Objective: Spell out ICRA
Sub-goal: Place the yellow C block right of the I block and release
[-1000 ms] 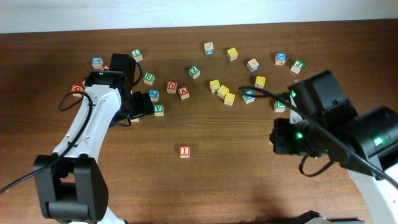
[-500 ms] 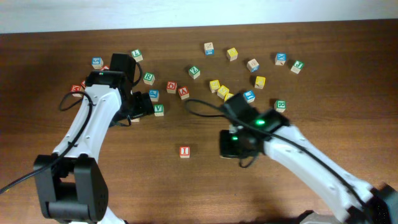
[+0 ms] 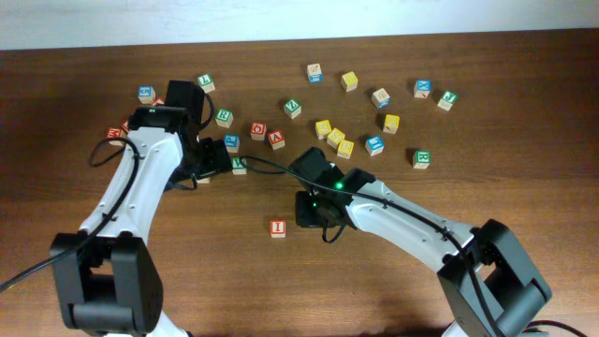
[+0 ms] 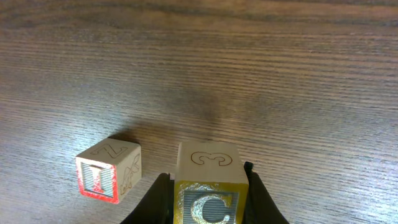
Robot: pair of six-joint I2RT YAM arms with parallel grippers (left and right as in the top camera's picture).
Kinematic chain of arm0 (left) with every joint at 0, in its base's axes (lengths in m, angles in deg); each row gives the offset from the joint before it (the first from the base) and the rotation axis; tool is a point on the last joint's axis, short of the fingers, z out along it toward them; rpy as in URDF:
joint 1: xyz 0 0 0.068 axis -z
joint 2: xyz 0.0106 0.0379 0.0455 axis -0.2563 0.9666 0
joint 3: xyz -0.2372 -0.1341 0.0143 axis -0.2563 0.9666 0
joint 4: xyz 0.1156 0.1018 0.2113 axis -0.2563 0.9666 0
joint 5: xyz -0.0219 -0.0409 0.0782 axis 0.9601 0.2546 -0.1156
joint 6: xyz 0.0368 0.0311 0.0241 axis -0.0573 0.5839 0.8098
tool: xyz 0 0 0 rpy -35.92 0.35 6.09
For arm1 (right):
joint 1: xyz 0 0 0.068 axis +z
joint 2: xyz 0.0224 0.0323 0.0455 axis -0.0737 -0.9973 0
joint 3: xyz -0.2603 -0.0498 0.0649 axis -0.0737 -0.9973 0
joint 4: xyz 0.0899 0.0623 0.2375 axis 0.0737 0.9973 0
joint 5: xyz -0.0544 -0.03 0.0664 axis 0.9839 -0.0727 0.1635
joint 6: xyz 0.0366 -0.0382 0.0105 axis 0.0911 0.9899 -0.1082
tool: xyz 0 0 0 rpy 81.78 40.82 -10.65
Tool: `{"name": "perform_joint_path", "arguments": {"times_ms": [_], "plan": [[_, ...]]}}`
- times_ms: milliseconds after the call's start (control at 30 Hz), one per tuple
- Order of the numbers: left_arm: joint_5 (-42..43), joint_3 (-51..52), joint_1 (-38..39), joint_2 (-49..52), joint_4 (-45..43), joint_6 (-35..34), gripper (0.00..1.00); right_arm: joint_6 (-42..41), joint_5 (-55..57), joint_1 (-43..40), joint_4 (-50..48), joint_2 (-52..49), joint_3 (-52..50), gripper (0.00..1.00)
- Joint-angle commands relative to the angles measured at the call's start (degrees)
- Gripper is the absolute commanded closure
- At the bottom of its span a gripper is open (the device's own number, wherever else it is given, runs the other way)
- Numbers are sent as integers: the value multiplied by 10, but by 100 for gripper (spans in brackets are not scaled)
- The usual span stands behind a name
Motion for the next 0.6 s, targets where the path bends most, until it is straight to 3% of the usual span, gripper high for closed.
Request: {"name": "perform_joint_path", "arguments": {"times_ms": [0,233,567], "plan": [[-9,-3,-2,6,1,-6,1,4,16,30,4,-4,1,84],[-9,-3,-2,6,1,-6,1,-40,84,63,14,-4,0,83],[-9,-3,-2,6,1,-6,1,-39,78,70,15,-5,-7,83]]}}
